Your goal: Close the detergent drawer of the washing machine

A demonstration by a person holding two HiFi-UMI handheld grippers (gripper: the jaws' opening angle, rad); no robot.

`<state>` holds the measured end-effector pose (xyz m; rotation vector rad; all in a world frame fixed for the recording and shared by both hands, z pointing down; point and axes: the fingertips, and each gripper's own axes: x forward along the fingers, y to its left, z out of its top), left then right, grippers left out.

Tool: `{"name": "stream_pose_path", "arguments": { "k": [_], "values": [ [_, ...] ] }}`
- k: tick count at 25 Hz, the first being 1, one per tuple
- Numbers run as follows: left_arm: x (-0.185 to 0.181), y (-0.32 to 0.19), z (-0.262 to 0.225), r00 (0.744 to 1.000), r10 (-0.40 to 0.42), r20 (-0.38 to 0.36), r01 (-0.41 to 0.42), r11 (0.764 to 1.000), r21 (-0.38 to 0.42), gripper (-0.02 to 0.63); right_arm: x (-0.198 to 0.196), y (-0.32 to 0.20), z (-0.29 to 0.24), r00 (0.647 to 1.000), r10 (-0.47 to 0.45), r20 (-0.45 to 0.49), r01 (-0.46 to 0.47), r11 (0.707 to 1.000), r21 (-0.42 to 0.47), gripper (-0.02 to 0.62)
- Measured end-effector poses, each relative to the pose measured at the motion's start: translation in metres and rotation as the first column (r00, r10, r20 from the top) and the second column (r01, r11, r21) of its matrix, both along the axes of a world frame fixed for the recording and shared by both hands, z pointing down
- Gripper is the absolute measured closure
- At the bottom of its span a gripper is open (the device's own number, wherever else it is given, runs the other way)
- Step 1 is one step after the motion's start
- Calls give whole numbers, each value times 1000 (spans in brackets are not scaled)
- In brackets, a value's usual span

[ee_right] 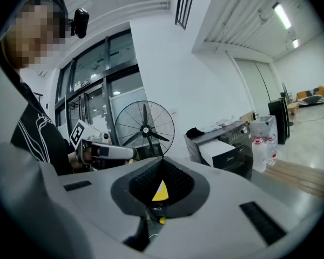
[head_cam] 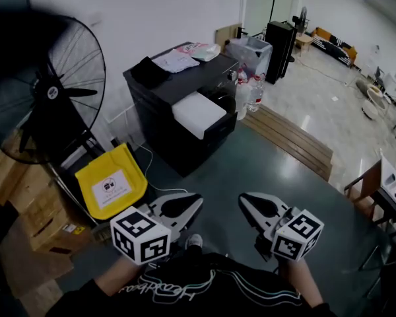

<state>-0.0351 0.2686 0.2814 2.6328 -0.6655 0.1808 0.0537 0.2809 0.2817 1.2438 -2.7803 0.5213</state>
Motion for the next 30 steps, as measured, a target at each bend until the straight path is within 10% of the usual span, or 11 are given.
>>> {"name": "stream_pose_path", "arguments": {
  "k": [30],
  "values": [
    [14,-257,82,998,57,31,-52,989,-137,574,35,-248,96,985,156,75,-134,961,-241,568]
  ]
}}
